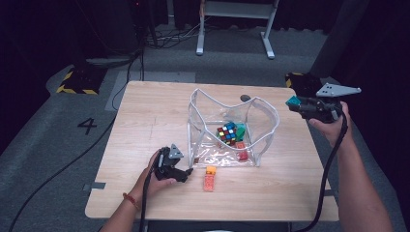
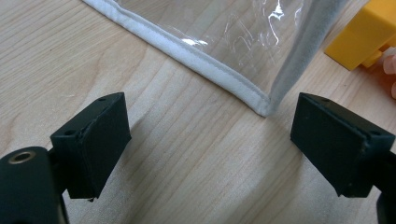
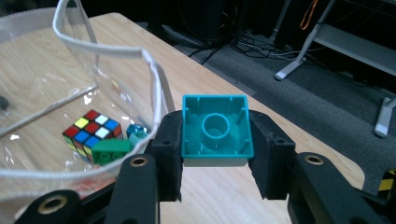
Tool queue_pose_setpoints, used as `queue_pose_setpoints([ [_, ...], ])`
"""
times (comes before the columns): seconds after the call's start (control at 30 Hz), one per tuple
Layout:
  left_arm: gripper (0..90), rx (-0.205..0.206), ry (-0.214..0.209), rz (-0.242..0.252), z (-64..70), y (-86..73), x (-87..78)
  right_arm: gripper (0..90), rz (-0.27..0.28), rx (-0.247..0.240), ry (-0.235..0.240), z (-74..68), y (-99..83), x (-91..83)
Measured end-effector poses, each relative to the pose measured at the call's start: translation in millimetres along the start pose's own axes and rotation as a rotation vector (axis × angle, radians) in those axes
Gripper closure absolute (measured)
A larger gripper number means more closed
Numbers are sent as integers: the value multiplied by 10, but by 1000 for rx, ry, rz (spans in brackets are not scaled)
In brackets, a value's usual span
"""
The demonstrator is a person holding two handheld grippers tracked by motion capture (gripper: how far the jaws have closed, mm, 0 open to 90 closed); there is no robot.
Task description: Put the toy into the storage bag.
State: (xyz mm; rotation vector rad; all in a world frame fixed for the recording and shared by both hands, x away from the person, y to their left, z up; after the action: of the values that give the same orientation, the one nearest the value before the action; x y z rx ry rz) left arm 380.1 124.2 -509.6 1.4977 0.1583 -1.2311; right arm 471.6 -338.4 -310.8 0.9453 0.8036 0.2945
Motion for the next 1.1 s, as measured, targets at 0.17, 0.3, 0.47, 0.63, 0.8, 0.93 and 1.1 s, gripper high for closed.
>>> queue_pose_setpoints([
  [0.17,120,0,-2,-1,0,0,0,594,20,-21,10,-9,160,5],
  [0.3,120,-1,-3,-1,1,0,1,594,22,-62,42,-102,309,39],
  [0.47,120,-1,-2,-1,0,0,0,594,28,-99,100,-255,427,158],
  [0.63,120,-1,-2,-1,1,0,1,594,32,-118,162,-384,478,288],
  [0.8,120,3,-3,2,-2,2,3,594,19,-175,223,-514,519,434],
  [0.93,119,3,-4,1,-2,2,3,594,-15,-210,258,-606,538,560],
  [1.1,120,3,-3,2,-2,2,3,594,-30,-222,302,-667,552,699],
])
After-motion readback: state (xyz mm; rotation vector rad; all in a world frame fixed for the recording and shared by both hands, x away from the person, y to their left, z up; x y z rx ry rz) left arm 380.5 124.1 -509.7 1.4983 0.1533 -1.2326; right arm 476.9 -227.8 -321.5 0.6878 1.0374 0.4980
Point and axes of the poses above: each handheld gripper's, and its own axes: x roughly forward along the jaws, y roughly out of its top, z roughly to its right, the point moved 1 cm from there along x, roughly forward along the jaws, and after that the axes turned 13 degrees about -x, right-handed, at the moved point
